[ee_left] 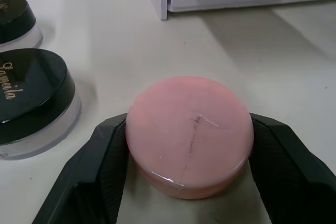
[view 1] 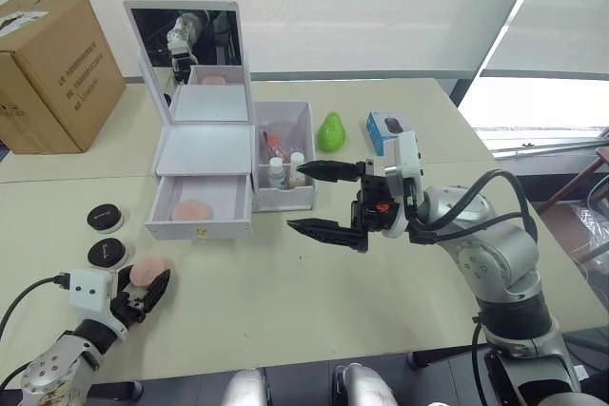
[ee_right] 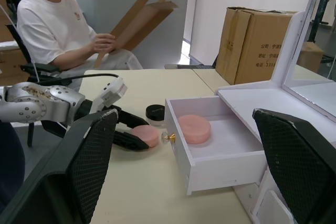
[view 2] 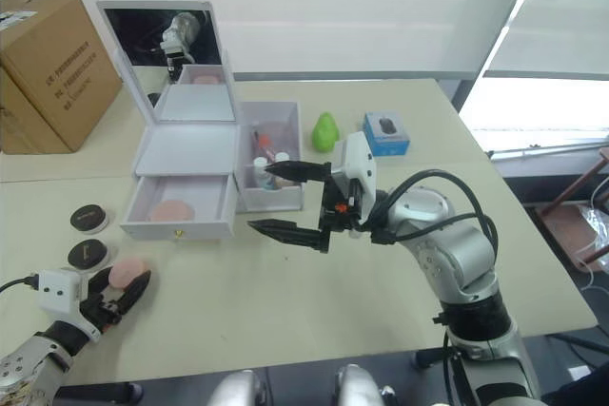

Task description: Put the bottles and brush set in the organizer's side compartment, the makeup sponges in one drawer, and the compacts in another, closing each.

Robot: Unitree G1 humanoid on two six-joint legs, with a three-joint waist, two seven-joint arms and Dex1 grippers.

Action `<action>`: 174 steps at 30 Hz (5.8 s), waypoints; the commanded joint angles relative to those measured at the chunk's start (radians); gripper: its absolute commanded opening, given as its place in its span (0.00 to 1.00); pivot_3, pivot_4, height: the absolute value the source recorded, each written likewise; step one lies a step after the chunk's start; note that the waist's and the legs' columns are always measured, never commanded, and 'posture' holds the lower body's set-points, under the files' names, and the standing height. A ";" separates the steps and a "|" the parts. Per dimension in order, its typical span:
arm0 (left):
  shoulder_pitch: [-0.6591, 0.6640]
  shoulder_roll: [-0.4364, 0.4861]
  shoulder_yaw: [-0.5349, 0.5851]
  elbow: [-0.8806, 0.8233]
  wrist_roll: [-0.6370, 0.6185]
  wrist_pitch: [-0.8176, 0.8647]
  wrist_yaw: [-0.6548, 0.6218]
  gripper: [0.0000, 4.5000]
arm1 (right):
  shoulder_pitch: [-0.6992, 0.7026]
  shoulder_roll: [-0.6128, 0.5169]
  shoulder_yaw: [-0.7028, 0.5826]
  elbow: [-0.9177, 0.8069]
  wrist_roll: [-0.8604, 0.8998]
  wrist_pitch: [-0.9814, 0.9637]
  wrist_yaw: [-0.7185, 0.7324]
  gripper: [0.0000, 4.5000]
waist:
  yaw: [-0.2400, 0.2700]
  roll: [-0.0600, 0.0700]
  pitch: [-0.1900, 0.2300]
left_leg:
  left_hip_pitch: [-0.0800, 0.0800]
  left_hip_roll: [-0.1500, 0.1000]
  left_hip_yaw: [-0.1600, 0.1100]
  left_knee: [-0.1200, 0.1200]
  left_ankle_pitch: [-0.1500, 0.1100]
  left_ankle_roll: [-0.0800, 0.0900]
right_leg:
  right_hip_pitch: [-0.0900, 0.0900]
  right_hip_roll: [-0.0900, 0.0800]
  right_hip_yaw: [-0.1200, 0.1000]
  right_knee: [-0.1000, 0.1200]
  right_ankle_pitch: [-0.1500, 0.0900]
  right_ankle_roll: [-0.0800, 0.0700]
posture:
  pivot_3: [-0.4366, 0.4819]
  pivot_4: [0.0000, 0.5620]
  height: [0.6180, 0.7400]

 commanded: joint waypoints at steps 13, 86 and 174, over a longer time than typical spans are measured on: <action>-0.396 0.459 0.051 -0.020 -0.301 0.265 -0.235 0.66 | 0.027 -0.027 -0.021 -0.037 0.002 -0.001 -0.019 1.00 | 0.008 0.001 0.001 | 0.000 -0.002 -0.002 0.000 0.001 -0.001 | 0.002 0.000 -0.002 0.000 0.000 0.000 | 0.48 0.27 1.00; -0.699 0.414 -0.306 0.285 0.054 0.173 -0.447 0.01 | 0.035 -0.013 -0.038 -0.140 -0.002 0.025 -0.152 1.00 | 0.004 0.002 0.003 | -0.001 -0.002 -0.010 0.000 0.002 -0.001 | 0.002 0.015 0.012 0.001 -0.002 -0.003 | 0.48 0.27 1.00; -0.409 0.583 0.176 0.456 -0.072 0.201 -0.522 0.14 | 0.400 -0.254 -0.412 -0.132 0.044 -0.011 -0.122 1.00 | -0.004 0.000 0.003 | 0.001 -0.002 -0.012 0.001 0.002 0.000 | 0.001 0.015 0.012 -0.001 -0.002 -0.004 | 0.48 0.27 1.00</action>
